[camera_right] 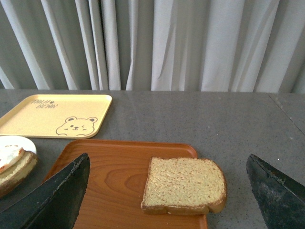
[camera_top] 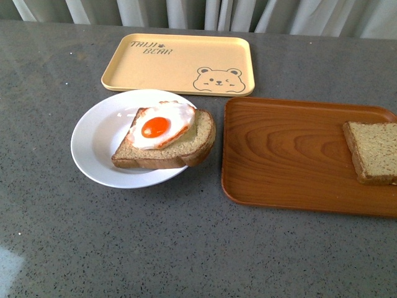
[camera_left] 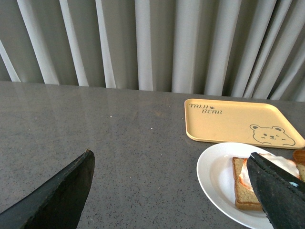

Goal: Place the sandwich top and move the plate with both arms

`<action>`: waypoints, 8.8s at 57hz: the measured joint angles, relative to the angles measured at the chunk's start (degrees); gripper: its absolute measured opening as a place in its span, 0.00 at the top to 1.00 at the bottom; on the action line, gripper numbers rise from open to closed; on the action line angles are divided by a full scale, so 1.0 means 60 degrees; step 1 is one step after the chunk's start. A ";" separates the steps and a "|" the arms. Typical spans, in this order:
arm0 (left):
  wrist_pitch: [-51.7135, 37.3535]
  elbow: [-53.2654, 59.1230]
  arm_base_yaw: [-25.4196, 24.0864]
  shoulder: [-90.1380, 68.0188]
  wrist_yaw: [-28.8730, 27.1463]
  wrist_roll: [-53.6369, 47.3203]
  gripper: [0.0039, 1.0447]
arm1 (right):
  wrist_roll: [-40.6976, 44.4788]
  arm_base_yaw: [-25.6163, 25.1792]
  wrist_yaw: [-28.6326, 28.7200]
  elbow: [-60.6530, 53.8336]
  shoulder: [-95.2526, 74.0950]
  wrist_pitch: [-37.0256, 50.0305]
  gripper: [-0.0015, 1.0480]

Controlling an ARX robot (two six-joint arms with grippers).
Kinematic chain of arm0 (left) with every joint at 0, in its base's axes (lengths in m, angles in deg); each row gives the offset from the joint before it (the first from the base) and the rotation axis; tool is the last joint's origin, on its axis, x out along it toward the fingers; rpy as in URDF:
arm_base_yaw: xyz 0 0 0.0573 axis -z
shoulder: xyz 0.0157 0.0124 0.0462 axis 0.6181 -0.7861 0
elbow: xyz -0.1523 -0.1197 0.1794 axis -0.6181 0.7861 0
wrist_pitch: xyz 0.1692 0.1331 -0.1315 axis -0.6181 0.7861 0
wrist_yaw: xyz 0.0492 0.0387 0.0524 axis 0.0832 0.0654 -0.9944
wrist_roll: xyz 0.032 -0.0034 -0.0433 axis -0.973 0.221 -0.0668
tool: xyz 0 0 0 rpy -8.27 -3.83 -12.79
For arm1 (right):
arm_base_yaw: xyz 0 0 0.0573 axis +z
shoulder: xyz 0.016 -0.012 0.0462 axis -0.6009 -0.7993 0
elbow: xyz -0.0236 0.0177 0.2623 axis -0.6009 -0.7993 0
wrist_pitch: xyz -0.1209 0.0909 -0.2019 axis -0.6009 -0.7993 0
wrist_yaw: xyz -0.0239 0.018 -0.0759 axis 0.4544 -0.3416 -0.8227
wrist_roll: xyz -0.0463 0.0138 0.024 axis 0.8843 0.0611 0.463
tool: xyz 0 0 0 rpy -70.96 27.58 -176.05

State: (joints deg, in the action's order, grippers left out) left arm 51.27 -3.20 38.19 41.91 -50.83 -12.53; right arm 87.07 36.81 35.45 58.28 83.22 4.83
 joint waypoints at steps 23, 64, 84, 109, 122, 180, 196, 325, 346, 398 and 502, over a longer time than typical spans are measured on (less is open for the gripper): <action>0.0000 0.0000 0.0000 0.0000 0.0000 0.0000 0.08 | 0.0000 0.0000 0.0000 0.0000 0.0000 0.0000 0.09; 0.0000 0.0000 0.0000 0.0000 0.0000 0.0000 0.08 | 0.1096 -0.4885 0.4656 0.2696 -0.6411 -0.0885 0.09; 0.0000 0.0000 0.0000 0.0000 0.0004 0.0000 0.08 | 0.2004 -0.7155 0.6138 0.5555 -1.5285 0.1781 0.09; 0.0000 0.0000 0.0000 0.0000 0.0000 0.0000 0.08 | 0.1778 -0.6175 0.6054 0.6761 -1.7977 0.2375 0.09; 0.0000 0.0000 0.0000 0.0000 0.0000 0.0000 0.08 | 0.1581 -0.5730 0.5960 0.7231 -1.8768 0.2637 0.09; 0.0000 0.0000 0.0000 0.0000 0.0000 0.0000 0.08 | -0.0335 -0.4524 0.6495 0.7766 -1.8487 0.2911 0.95; 0.0000 0.0000 0.0000 0.0000 0.0004 0.0000 0.08 | -0.2237 -0.3395 0.6721 0.7770 -1.6553 0.3588 0.97; 0.0000 0.0000 0.0000 0.0000 0.0000 0.0000 0.08 | -0.7074 0.5486 0.1191 0.8102 -1.9409 0.6980 0.60; 0.0000 0.0000 0.0000 0.0000 0.0000 0.0000 0.08 | -0.7078 0.5297 0.1122 0.7697 -1.8768 0.6921 0.10; 0.0000 0.0000 0.0000 0.0000 0.0004 0.0000 0.08 | -0.0404 0.1574 -0.1512 0.3104 -1.2386 0.9245 0.64; 0.0000 0.0000 0.0000 0.0000 0.0000 0.0000 0.08 | -0.0036 0.0033 0.0004 -0.0004 -0.2171 0.2229 0.98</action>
State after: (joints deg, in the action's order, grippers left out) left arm 51.27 -3.20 38.19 41.91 -50.83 -12.53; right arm 86.85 37.01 35.48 58.26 70.19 18.21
